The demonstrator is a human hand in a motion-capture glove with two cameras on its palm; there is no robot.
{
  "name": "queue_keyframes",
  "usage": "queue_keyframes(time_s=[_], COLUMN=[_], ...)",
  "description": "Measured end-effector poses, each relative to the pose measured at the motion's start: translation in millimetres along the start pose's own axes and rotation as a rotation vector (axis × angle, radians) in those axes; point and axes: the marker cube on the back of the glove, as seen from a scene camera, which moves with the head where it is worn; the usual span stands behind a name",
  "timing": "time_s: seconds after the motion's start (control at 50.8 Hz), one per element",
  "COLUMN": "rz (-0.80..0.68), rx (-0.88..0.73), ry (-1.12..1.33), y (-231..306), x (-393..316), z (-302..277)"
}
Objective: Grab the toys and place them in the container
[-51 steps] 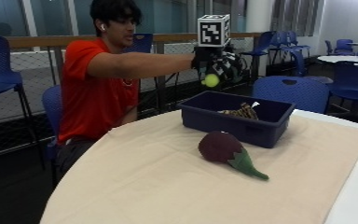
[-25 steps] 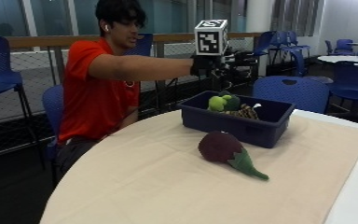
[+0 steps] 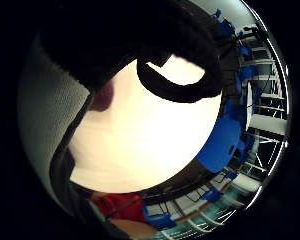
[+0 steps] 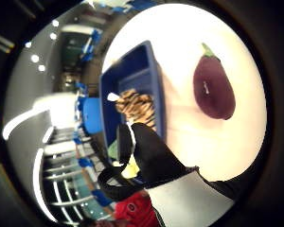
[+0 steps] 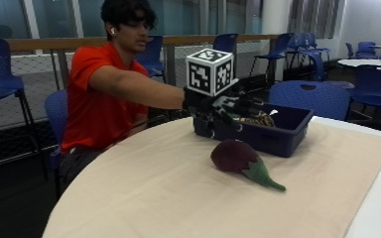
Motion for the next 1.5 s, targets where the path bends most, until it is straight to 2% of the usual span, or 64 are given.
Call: queue_keyframes(time_s=[0.453, 0.689, 0.867, 1.044, 1.182, 1.32, 1.418, 1.497], rz=[0.042, 0.019, 0.042, 0.006, -0.087, -0.218, -0.292, -0.423], rx=[-0.154, -0.074, 0.002, 0.09, 0.173, 0.253, 0.263, 0.253], ry=[0.091, 0.264, 0.211, 0.228, 0.23, 0.191, 0.142, 0.132], y=[-48.9, -48.0, -35.2, -2.6, 26.6, 57.9, 70.9, 78.1], x=[12.0, -7.6, -5.0, -18.5, -64.0, -140.7, -181.1, -205.0], z=[93.3, 98.7, 72.3, 8.0, -33.3, -64.4, -70.7, -65.1])
